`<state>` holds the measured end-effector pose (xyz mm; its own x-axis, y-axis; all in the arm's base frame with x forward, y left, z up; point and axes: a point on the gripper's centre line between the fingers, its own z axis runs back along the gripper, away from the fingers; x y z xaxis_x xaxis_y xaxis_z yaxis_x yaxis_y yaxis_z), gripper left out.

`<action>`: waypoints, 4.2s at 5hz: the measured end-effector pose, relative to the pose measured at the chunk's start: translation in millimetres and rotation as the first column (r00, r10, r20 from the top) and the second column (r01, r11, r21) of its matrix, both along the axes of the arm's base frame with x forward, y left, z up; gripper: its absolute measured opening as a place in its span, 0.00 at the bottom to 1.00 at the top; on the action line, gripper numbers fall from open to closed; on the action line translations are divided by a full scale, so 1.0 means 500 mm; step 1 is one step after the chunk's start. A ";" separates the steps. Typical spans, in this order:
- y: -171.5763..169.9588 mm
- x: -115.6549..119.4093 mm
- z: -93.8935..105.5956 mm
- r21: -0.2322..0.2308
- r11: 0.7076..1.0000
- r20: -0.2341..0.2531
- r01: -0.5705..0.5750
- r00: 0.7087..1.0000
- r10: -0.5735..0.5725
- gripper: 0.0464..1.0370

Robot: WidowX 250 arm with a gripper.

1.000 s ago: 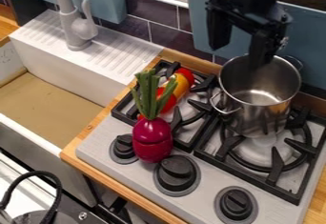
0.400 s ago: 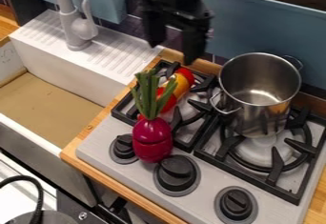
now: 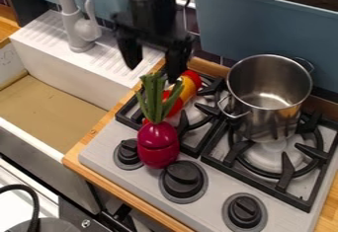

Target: Put the orange object inside the pan on the burner

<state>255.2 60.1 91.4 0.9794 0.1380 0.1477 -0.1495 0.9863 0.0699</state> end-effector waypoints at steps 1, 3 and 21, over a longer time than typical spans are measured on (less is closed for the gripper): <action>0.017 -0.002 -0.022 -0.041 0.997 0.040 -0.070 0.997 0.072 0.96; 0.035 0.002 -0.081 -0.031 0.998 -0.017 -0.063 0.998 0.062 0.96; -0.129 -0.032 0.069 -0.265 0.962 -0.262 0.071 0.954 -0.142 0.19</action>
